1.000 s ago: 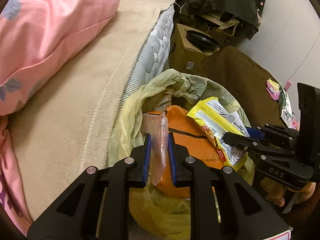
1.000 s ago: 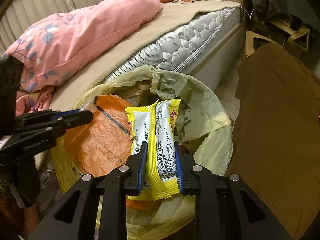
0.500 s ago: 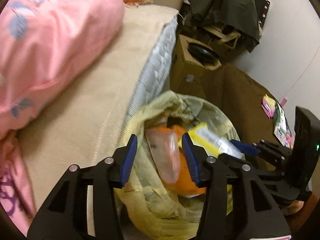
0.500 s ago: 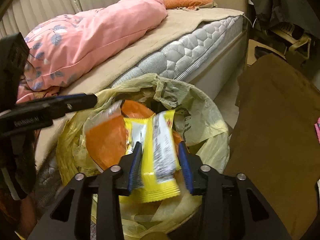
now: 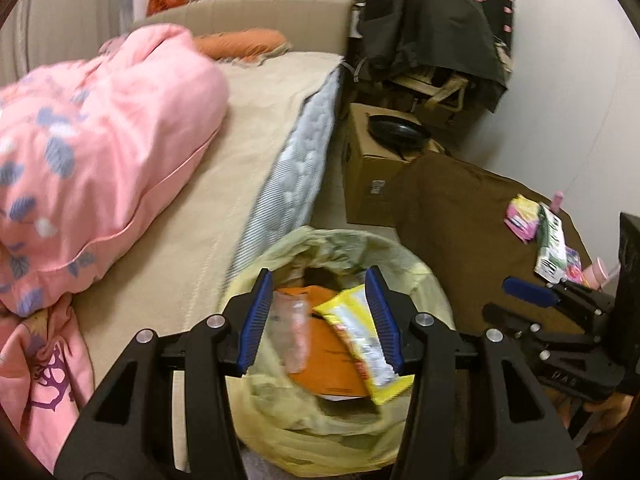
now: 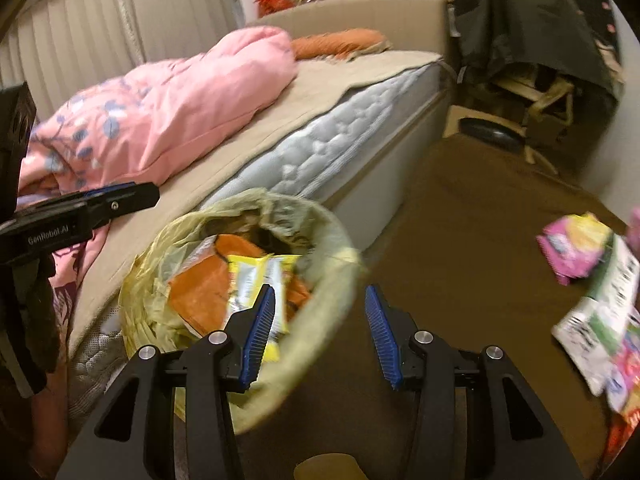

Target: Collect trash

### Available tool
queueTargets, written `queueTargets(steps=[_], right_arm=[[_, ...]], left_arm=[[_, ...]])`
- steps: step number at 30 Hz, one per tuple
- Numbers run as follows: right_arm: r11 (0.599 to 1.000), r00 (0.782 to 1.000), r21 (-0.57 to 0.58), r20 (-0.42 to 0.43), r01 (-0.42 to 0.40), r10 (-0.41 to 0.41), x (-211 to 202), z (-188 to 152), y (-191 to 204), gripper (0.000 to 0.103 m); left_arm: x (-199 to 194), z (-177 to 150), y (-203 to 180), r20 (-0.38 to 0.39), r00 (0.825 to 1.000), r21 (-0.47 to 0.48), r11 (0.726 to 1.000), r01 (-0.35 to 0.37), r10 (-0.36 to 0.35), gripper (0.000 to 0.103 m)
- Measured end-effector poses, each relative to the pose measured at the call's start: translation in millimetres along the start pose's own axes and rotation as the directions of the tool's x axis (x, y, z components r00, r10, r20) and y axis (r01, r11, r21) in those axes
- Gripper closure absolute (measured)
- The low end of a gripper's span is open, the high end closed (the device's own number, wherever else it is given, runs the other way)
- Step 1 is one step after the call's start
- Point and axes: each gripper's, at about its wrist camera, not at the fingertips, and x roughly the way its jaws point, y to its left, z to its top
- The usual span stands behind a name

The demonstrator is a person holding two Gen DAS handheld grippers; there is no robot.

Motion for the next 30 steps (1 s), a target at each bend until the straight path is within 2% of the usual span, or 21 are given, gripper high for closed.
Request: queueTargets(steps=[6,9,11,16,22,25,27,29,30], right_arm=[[0.993,0.989,0.051,0.090,0.109,-0.113,-57.0,-18.2,-44.8,0.057],[0.987,0.981,0.080,0.123,0.139,-0.148,-79.0,-26.2,-64.3,0.051],[0.983,0.976,0.103,0.144,0.152,-0.166,-95.3,-33.2,-79.2,0.051],[0.968,0.963,0.158,0.156,0.196,-0.221,-122.8,-51.4,-115.3,0.051],[0.947,0.958,0.218,0.114,0.235,-0.264,-140.8,-82.1,-158.6,0.049],[0.929,0.949,0.260,0.104,0.262,-0.297,-150.6,-99.3,-182.1,0.041],[0.920,0.947,0.287,0.100,0.267,-0.306,-157.2,-110.2,-198.4,0.039],[0.916,0.948,0.304,0.096,0.264,-0.305,-162.5,-121.2,-213.4,0.038],[0.913,0.951,0.309,0.076,0.265,-0.301,-163.9,-126.4,-221.1,0.037]], left_arm=[[-2.8,1.1,-59.2,0.031,0.997,0.071,0.995,0.069,-0.072,0.057],[-0.5,0.3,-93.5,0.049,0.991,0.091,0.988,0.122,-0.126,0.057],[1.3,-1.0,-115.6,0.056,0.987,0.112,0.983,0.146,-0.153,0.057],[11.1,-6.4,-174.7,0.041,0.976,0.175,0.964,0.202,-0.212,0.056],[26.8,-14.0,-217.6,-0.001,0.968,0.220,0.944,0.245,-0.251,0.052],[36.6,-13.4,-234.5,-0.007,0.951,0.234,0.924,0.301,-0.308,0.050],[48.1,-10.5,-245.9,-0.025,0.932,0.246,0.901,0.356,-0.362,0.045],[65.9,-5.1,-259.3,-0.079,0.908,0.251,0.873,0.418,-0.412,0.042],[71.2,-3.8,-263.5,-0.094,0.901,0.247,0.867,0.433,-0.423,0.040]])
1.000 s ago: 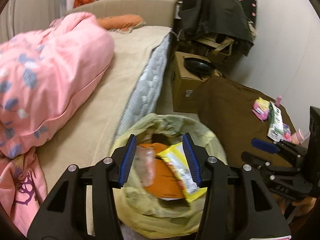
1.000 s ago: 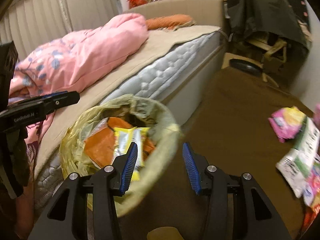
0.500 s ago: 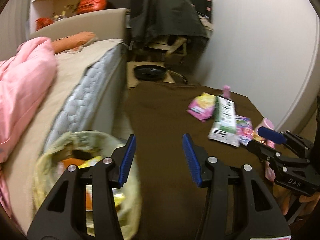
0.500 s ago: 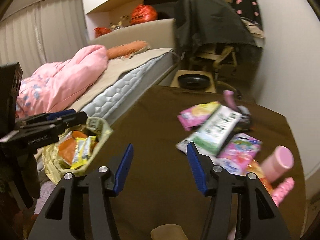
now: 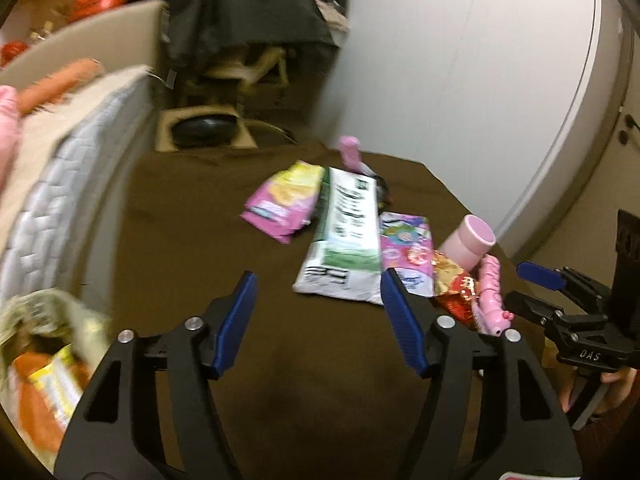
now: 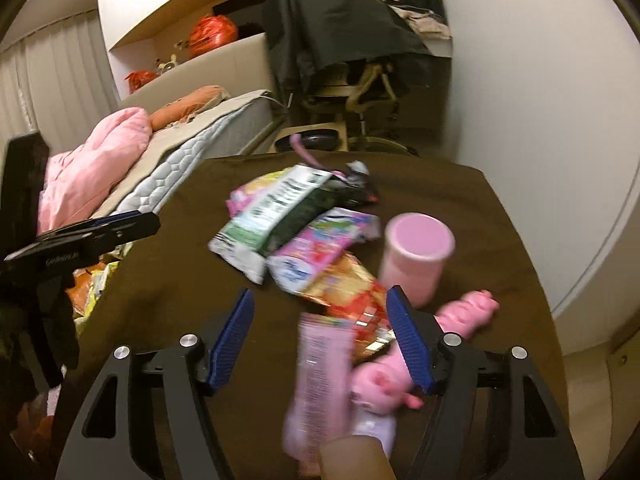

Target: Collect trash

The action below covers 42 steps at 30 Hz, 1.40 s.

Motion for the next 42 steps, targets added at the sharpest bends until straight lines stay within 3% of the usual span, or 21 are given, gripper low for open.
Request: queueTargets(steps=[3,6,9,16,22,26,30,34,36,42], right_arm=[[0.999,0.998,-0.010,-0.054,0.031,-0.031,1.5,-4.5,-16.9,0.037],[0.994,0.993,-0.042,-0.050,0.101,-0.103,-0.5,-8.5,-28.8,0.037],[0.986,0.986,-0.038,-0.045,0.161,-0.162,0.7,-9.8,-42.0,0.037],[0.979,0.977,-0.005,-0.053,0.205,-0.205,12.0,-12.9,-70.5,0.037],[0.987,0.988,0.035,-0.022,0.155,-0.155,11.1,-17.2,-81.5,0.037],[0.987,0.990,0.068,-0.022,0.143,-0.142,12.9,-18.5,-91.8,0.037],[0.987,0.991,0.091,-0.022,0.135,-0.134,12.2,-22.1,-98.5,0.037],[0.986,0.992,0.105,-0.022,0.128,-0.126,14.5,-23.8,-102.6,0.037],[0.987,0.993,0.109,-0.018,0.121,-0.120,14.3,-23.4,-101.5,0.037],[0.990,0.994,0.093,0.009,0.106,-0.107,8.0,-18.9,-89.3,0.037]], left_arm=[[24.8,12.7,2.7,-0.015,1.000,-0.016,1.000,0.015,-0.016,0.034],[47.5,29.4,4.9,-0.027,1.000,-0.006,1.000,0.015,-0.015,0.033],[69.8,50.6,0.7,-0.038,0.999,0.043,0.999,0.004,-0.003,0.033],[104.2,87.6,-38.9,-0.028,1.000,0.165,0.986,0.009,-0.004,0.033],[141.1,115.3,-78.0,-0.006,1.000,0.267,0.964,-0.013,0.015,0.033],[193.5,129.7,-98.6,-0.115,0.993,0.318,0.948,0.000,0.039,0.034],[233.4,118.9,-104.0,-0.264,0.953,0.377,0.925,-0.038,0.147,0.051],[224.1,113.7,-96.5,-0.280,0.950,0.343,0.939,-0.039,0.141,0.068],[213.6,108.9,-91.2,-0.280,0.951,0.330,0.943,-0.037,0.135,0.097],[153.3,93.8,-79.0,-0.237,0.972,0.197,0.979,0.053,-0.004,0.102]])
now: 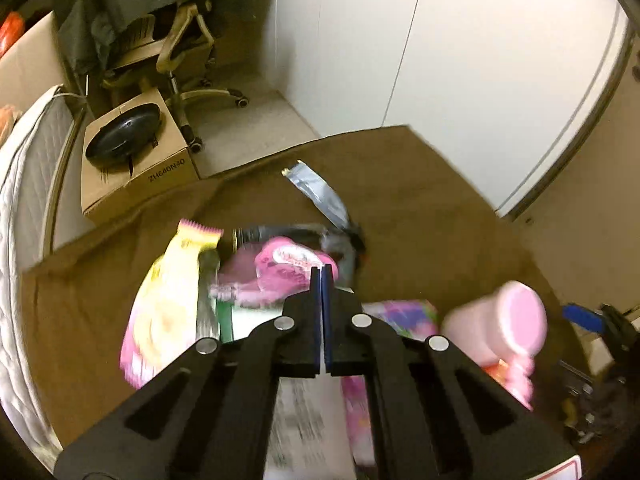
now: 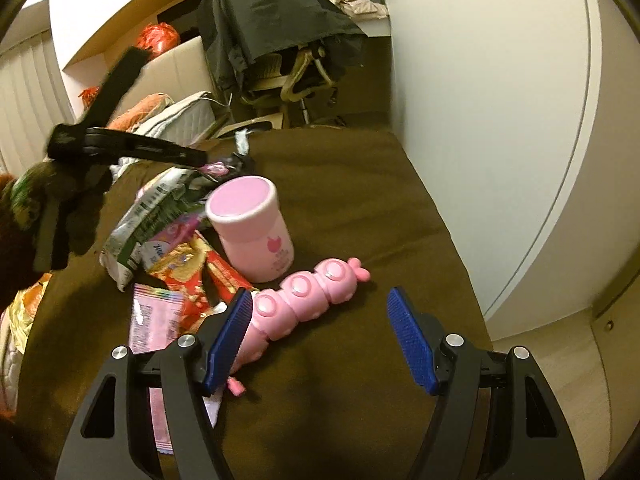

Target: Collect trash

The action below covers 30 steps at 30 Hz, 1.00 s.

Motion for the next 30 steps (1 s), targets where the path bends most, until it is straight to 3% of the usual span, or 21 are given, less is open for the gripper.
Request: queueTargets(steps=[4,8,10,11,13,17,21,25,27,30], right_arm=[[1.000,0.999,-0.006,0.024,-0.024,0.024,-9.9,6.2,10.7,0.037],[0.996,0.994,-0.032,0.061,-0.086,0.088,-10.1,39.8,34.9,0.037],[0.995,0.993,-0.037,0.067,-0.097,0.100,-2.9,61.1,50.9,0.037],[0.994,0.992,-0.024,0.058,-0.110,0.111,7.0,76.6,60.9,0.037],[0.991,0.991,0.022,0.031,-0.131,0.130,33.5,105.4,81.0,0.037],[0.999,0.999,0.030,-0.035,-0.017,0.018,91.0,137.9,114.3,0.042],[0.995,0.988,0.011,-0.121,0.103,-0.101,145.7,149.3,130.8,0.050],[0.990,0.969,0.041,-0.214,0.132,-0.120,183.6,150.8,125.4,0.051],[0.998,0.967,0.033,-0.253,0.051,-0.041,193.4,144.7,124.9,0.065],[0.999,0.968,0.032,-0.251,0.027,-0.018,185.3,144.6,121.1,0.088]], left_arm=[[-37.4,-29.8,0.5,0.030,0.999,-0.054,0.998,0.045,-0.043,0.102],[-67.5,-59.9,8.9,0.075,0.997,-0.093,0.996,0.004,0.003,0.100],[-76.6,-68.2,17.6,0.095,0.995,-0.114,0.993,-0.028,0.039,0.083],[-81.2,-73.7,22.7,0.104,0.993,-0.130,0.991,-0.040,0.053,0.069],[-87.0,-81.4,34.5,0.123,0.990,-0.160,0.986,-0.055,0.075,0.065],[-96.8,-96.5,63.9,0.157,0.981,-0.216,0.973,-0.078,0.113,0.063],[-100.7,-108.0,87.0,0.185,0.978,-0.214,0.975,-0.057,0.098,0.059],[-94.2,-108.8,105.8,0.176,0.982,-0.187,0.982,-0.039,0.073,0.058],[-91.2,-106.9,112.6,0.181,0.982,-0.175,0.984,-0.027,0.059,0.058],[-82.7,-101.1,125.9,0.186,0.981,-0.202,0.979,-0.009,0.048,0.058]])
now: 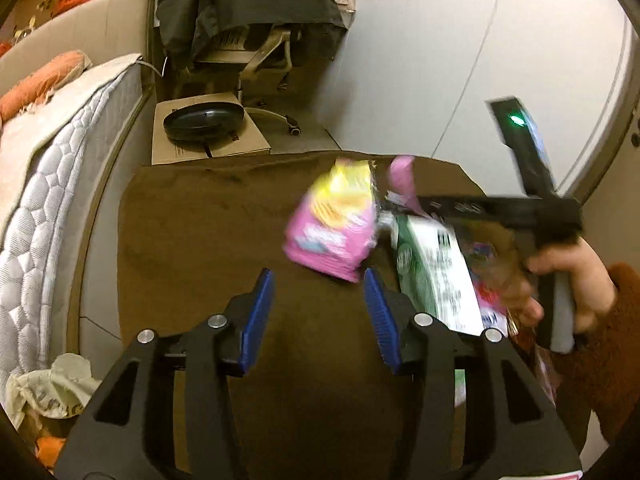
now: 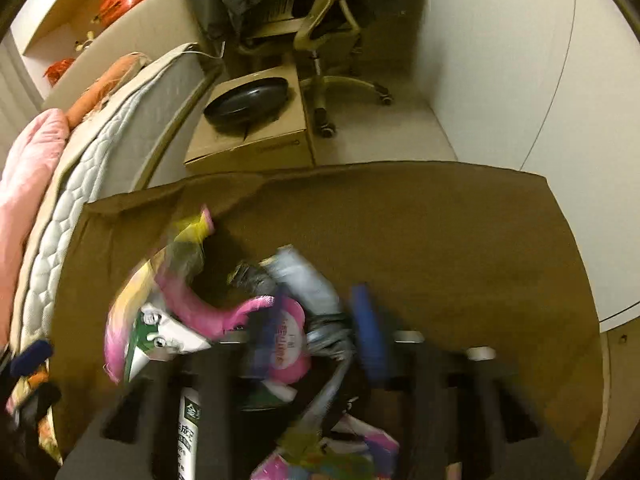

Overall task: Collect trash
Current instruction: 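Grasp a pink-yellow snack bag with the left tool while the right grasps wrappers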

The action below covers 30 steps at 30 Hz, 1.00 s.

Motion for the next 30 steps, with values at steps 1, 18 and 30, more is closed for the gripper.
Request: queueTargets(steps=[1,18,30], right_arm=[[1.000,1.000,-0.002,0.013,-0.017,0.017,-7.3,-1.0,-1.4,0.094],[0.993,0.990,-0.119,0.136,-0.008,0.024,-68.1,-19.1,-2.3,0.067],[0.996,0.998,-0.072,0.030,0.054,-0.052,-7.0,-17.2,9.1,0.065]], left_arm=[[2.6,1.8,2.5,0.002,1.000,-0.013,1.000,0.004,-0.004,0.058],[97.4,55.3,3.4,-0.189,0.980,0.038,0.998,-0.056,0.062,0.049],[15.3,-8.6,11.4,-0.172,0.985,-0.084,0.996,-0.007,-0.008,0.068]])
